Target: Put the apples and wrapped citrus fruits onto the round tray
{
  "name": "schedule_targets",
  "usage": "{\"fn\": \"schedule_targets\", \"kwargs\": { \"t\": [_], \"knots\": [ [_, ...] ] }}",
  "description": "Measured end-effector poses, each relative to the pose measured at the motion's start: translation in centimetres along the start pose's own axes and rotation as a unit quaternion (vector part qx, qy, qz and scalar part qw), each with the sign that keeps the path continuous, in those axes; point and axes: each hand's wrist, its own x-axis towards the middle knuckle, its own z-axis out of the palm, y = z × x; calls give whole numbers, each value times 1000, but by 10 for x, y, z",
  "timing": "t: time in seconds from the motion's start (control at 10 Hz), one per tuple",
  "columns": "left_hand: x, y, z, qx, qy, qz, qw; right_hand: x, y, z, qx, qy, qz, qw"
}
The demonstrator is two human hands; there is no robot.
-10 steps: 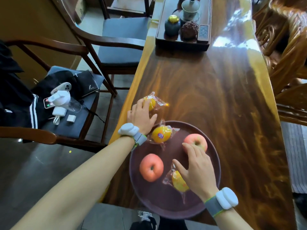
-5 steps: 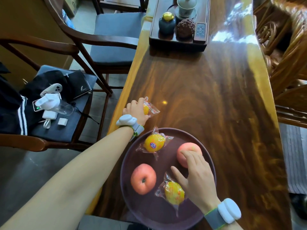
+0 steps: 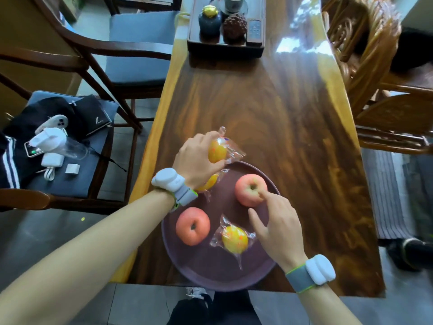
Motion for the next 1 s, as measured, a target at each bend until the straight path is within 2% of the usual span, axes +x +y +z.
{"fn": "schedule_targets", "kwargs": {
  "t": [0.1,0.3,0.4,0.5,0.7,0.9,1.0],
  "knots": [
    [-37,40,10,-38,-28,76,996,-17,14,-16,35,43,54,997],
    [-86,77,70,8,-121,226,966,-72,35,-36,43,85,143,985],
    [-93,81,95,36,-150,248,956,-91,42,-37,44,87,171,980],
    [-93,81,118,89,-189,251,945,-107,44,-32,46,87,193,976],
    [-87,75,141,121,-244,239,932,-109,39,-30,48,93,196,975],
    [-88,64,131,55,-217,227,948,-97,28,-32,52,82,167,981],
    [-100,56,92,32,-180,188,965,-94,14,-39,65,83,137,985]
  ]
}}
